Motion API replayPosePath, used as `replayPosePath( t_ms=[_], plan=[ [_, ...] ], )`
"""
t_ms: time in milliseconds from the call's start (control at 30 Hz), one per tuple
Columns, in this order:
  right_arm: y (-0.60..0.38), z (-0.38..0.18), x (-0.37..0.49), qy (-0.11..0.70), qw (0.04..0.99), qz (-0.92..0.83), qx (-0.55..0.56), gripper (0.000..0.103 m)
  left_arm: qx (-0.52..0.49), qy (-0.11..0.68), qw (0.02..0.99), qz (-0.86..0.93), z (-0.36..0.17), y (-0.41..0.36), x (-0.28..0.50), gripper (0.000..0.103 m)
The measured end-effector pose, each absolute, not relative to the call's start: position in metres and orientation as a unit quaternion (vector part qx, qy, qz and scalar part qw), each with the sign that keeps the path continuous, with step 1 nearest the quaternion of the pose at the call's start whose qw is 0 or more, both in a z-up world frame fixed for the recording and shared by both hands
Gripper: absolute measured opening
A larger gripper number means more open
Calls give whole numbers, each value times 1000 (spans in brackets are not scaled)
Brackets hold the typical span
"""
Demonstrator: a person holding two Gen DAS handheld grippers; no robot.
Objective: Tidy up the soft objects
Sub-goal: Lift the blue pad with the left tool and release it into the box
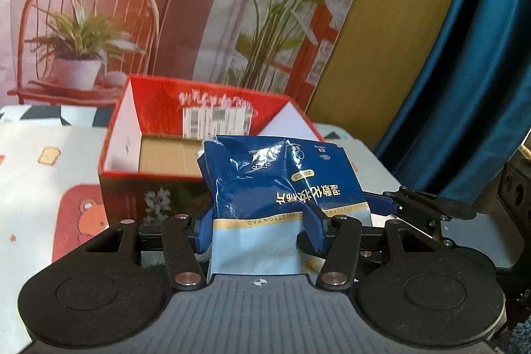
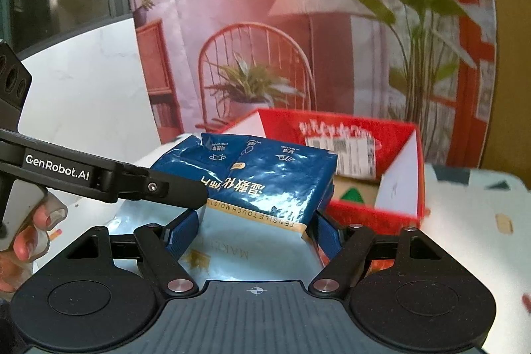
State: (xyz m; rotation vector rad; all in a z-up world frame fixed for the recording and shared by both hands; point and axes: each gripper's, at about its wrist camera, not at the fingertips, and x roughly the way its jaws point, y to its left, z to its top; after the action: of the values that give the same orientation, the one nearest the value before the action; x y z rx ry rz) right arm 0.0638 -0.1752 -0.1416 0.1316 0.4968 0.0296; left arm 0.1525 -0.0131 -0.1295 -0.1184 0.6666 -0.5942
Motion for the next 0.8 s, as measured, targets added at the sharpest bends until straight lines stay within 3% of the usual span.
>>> replayPosePath(
  t_ms=[367,800],
  plan=[
    [-173,-112,98,223,974,29,32,73,-73,291,913,-277,-101,-3,173,57],
    [-193,-110,171,233,972,34,0,73,-90,295,916,-257,-102,-6,248,57]
  ],
)
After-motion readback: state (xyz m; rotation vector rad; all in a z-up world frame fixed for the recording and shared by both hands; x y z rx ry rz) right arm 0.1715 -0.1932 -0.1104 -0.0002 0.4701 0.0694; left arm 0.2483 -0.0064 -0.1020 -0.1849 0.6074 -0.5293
